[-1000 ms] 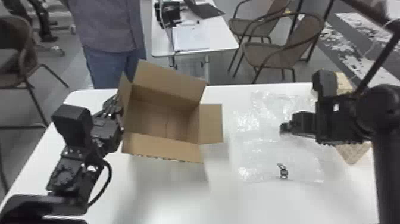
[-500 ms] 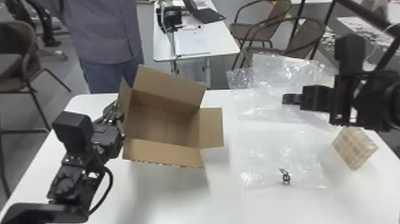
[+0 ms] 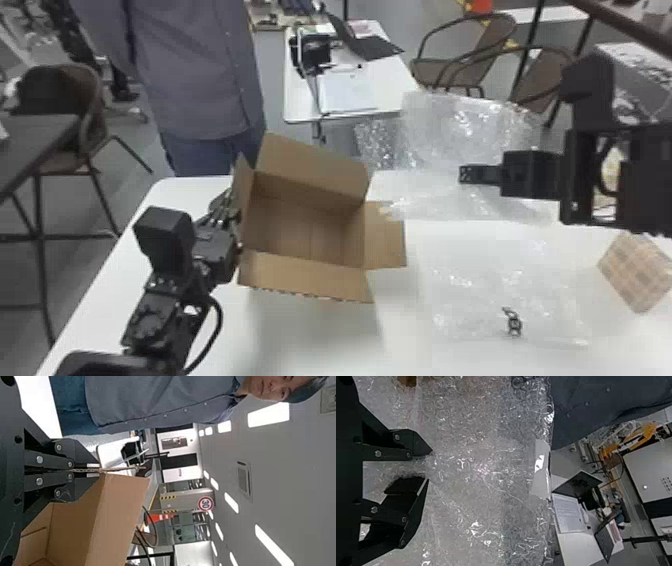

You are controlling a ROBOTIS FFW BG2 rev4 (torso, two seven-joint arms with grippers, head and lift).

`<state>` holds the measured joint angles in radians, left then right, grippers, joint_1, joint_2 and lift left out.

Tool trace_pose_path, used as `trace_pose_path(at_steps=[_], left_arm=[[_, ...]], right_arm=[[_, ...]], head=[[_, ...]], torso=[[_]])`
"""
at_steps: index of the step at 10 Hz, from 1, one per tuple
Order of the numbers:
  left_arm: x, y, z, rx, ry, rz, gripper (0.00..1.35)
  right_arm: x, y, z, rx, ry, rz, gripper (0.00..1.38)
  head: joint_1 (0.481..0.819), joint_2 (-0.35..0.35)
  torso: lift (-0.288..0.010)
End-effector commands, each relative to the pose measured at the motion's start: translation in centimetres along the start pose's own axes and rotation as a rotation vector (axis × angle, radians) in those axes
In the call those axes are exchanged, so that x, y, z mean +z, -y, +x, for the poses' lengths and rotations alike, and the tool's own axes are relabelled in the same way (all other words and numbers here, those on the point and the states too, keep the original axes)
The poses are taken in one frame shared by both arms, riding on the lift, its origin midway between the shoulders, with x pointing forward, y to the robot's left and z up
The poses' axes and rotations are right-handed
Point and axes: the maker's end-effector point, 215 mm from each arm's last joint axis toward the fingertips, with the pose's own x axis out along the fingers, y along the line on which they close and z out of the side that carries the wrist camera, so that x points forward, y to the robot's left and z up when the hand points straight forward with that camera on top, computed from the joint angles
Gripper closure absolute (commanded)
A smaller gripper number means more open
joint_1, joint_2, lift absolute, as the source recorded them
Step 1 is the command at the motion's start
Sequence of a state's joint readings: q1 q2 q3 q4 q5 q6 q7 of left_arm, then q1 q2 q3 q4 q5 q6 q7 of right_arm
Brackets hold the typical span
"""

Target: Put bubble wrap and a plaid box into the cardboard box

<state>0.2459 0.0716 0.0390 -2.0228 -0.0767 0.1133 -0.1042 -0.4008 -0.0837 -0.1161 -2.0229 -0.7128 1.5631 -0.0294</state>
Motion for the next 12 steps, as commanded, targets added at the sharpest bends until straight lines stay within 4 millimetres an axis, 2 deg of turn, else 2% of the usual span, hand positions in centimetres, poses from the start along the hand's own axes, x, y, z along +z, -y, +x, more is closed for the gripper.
trace_pose_path(at_steps=[1,3,5,8,10,12], left_arm=[[0.0,0.3,0.2,-0.005,0.001,-0.003,1.22],[0.1,0.6,0.4,-0.013,0.002,-0.002,1.22],[0.3,1.2,0.7,-0.019,0.008,-0.005,1.22],[0.6,1.5,1.0,-0.021,0.016,-0.008,1.22],[0.8,1.7,1.2,-0.025,0.02,-0.007,1.22],[0.7,2.0,1.3,-0.03,0.019,-0.012,1.22]], right_arm=[[-2.3,-4.1,1.8,0.128,-0.062,0.014,1.0],[-2.6,-5.6,3.4,0.15,-0.064,0.008,1.0],[-2.6,-6.3,5.0,0.162,-0.05,0.021,1.0],[-4.4,-7.8,9.2,0.272,-0.064,0.053,1.0],[-4.8,-8.5,11.2,0.321,-0.056,0.054,1.0],[-5.9,-10.8,13.5,0.43,-0.074,0.047,1.0]], head=[[0.626,0.118],[0.641,0.17],[0.64,0.187],[0.637,0.208],[0.643,0.229],[0.643,0.241]], torso=[[-0.107],[-0.107],[-0.107],[-0.107],[-0.107],[-0.107]])
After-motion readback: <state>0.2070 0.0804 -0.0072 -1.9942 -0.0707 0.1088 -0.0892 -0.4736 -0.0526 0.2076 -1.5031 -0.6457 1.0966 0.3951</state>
